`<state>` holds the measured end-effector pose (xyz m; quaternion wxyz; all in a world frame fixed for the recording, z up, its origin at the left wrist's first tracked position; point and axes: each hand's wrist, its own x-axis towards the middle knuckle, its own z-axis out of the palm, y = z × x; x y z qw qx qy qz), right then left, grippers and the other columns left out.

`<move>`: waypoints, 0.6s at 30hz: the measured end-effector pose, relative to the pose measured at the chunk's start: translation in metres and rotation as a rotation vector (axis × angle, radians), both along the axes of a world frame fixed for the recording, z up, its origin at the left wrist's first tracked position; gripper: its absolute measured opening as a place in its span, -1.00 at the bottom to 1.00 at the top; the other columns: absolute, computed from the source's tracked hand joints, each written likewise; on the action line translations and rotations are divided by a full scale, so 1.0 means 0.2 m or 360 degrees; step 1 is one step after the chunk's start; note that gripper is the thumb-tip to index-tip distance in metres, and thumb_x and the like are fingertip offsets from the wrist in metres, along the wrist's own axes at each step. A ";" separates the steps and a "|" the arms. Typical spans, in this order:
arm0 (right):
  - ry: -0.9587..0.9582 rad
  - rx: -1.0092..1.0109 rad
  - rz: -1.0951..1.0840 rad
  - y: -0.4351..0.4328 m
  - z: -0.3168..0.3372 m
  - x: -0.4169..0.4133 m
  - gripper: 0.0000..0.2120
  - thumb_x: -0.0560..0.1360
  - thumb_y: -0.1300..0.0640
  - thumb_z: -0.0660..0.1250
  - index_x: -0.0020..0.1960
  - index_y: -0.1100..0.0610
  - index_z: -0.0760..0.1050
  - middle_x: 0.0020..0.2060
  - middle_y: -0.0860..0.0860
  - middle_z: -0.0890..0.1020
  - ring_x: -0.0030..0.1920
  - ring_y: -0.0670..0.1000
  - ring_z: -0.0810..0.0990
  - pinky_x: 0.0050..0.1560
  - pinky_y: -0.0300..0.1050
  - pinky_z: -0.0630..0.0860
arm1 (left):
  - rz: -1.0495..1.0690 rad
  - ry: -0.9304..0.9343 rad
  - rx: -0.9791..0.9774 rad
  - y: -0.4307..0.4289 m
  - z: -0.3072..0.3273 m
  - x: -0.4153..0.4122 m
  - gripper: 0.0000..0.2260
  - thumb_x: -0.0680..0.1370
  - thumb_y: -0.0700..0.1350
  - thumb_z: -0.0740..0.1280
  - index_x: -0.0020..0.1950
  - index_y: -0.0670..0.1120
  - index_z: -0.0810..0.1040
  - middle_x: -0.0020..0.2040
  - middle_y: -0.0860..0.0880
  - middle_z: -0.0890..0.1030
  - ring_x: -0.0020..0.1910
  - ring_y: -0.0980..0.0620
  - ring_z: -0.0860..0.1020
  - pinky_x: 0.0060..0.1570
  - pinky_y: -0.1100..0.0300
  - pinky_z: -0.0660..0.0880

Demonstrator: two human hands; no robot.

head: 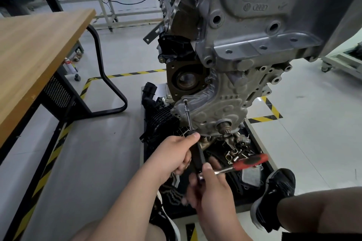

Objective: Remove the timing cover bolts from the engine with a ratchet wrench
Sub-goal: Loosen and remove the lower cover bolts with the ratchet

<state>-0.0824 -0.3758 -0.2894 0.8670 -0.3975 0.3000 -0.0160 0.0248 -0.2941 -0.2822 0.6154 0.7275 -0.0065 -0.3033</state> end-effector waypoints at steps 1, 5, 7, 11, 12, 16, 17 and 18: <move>0.0027 0.0505 0.0052 -0.01 0.02 0.01 -0.74 0.64 0.06 0.11 0.25 0.11 0.44 -0.46 0.04 0.44 -0.64 -0.03 0.27 -0.53 -0.13 0.40 | -0.0019 0.0054 -0.0037 0.01 0.00 0.01 -0.32 0.26 0.31 0.37 -0.03 -0.31 0.57 -0.55 0.00 0.37 -0.63 0.08 0.25 -0.62 0.30 0.19; -0.0113 0.1779 0.0224 -0.05 0.03 0.01 -0.58 0.57 0.00 0.10 0.04 0.36 0.51 -0.49 0.00 0.40 -0.62 -0.12 0.12 -0.58 -0.14 0.41 | -0.0145 0.0001 -0.0014 0.01 0.01 0.01 -0.58 0.36 0.19 0.36 -0.09 -0.16 0.66 -0.57 0.01 0.37 -0.64 0.10 0.27 -0.62 0.32 0.21; -0.0174 0.1840 0.0277 -0.04 0.01 0.01 -0.58 0.57 0.00 0.08 0.04 0.35 0.49 -0.49 0.01 0.40 -0.61 -0.11 0.13 -0.57 -0.12 0.42 | -0.0099 -0.0096 0.0040 0.01 0.00 0.01 -0.47 0.27 0.26 0.39 -0.10 -0.20 0.63 -0.58 0.02 0.37 -0.63 0.09 0.27 -0.62 0.31 0.21; -0.0124 0.1545 0.0284 -0.01 0.01 0.01 -0.60 0.55 -0.03 0.14 -0.01 0.31 0.52 -0.50 0.01 0.40 -0.68 -0.05 0.25 -0.57 -0.15 0.41 | 0.0040 -0.0209 0.0111 0.01 -0.02 0.01 -0.41 0.19 0.31 0.41 -0.21 -0.23 0.58 -0.57 0.03 0.36 -0.63 0.09 0.26 -0.61 0.29 0.20; -0.0047 0.1272 0.0245 0.00 0.01 0.01 -0.62 0.57 -0.04 0.15 0.00 0.27 0.52 -0.50 0.01 0.40 -0.68 -0.05 0.25 -0.58 -0.17 0.40 | 0.0058 -0.0251 0.0137 0.01 -0.02 0.01 -0.45 0.19 0.32 0.41 -0.26 -0.19 0.57 -0.57 0.05 0.36 -0.62 0.09 0.27 -0.60 0.29 0.21; 0.0030 -0.0504 0.0109 0.00 -0.02 -0.01 -0.72 0.66 0.06 0.12 0.36 -0.03 0.26 -0.43 -0.07 0.53 -0.50 -0.07 0.46 -0.41 -0.17 0.45 | 0.0043 -0.0456 0.0276 -0.01 -0.04 0.00 -0.57 0.32 0.29 0.40 -0.44 -0.05 0.45 -0.57 0.08 0.37 -0.62 0.13 0.29 -0.59 0.34 0.25; -0.0018 -0.0937 0.0155 -0.01 -0.03 -0.03 -0.61 0.64 0.05 0.14 0.43 -0.12 0.13 -0.40 -0.10 0.57 -0.43 -0.11 0.52 -0.35 -0.23 0.46 | 0.0051 -0.0493 0.0292 -0.01 -0.04 0.00 -0.54 0.35 0.27 0.40 -0.40 -0.12 0.47 -0.57 0.08 0.37 -0.62 0.13 0.30 -0.60 0.35 0.25; -0.0100 -0.1269 0.0223 -0.03 -0.04 -0.04 -0.52 0.63 0.04 0.15 0.45 -0.18 0.02 -0.41 -0.13 0.58 -0.39 -0.12 0.55 -0.35 -0.27 0.45 | 0.0061 -0.0508 0.0298 -0.02 -0.04 -0.01 -0.52 0.37 0.26 0.40 -0.35 -0.18 0.49 -0.57 0.08 0.39 -0.63 0.14 0.32 -0.61 0.35 0.25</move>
